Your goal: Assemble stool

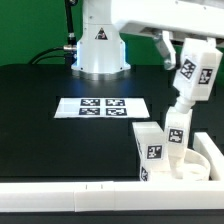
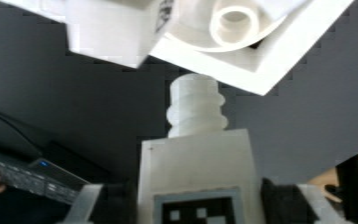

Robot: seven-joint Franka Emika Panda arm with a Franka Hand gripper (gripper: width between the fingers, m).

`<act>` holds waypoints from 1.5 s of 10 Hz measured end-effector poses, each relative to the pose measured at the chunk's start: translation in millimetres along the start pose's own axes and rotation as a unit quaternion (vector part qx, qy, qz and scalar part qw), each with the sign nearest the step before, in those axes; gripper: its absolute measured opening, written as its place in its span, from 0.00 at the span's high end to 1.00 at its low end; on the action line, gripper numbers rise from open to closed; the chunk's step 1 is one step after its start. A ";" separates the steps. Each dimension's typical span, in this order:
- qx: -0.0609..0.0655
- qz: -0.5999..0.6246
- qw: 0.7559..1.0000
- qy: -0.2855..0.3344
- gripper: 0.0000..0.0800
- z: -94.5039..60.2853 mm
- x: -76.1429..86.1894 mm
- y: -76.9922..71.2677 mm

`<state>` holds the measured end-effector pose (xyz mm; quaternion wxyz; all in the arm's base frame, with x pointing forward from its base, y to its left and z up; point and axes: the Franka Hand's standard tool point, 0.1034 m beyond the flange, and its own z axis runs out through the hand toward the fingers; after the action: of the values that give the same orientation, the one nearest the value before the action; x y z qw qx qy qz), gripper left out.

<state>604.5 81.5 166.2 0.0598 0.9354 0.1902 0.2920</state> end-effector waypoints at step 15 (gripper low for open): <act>0.075 0.110 0.991 -0.010 0.59 36.0 1.1 -11.7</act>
Offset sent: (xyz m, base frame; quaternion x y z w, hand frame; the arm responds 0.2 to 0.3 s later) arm 0.0192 0.0562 -0.0362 0.1964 0.0297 0.2050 0.9584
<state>622.0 92.7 134.5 -0.0412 0.9553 0.1069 0.2726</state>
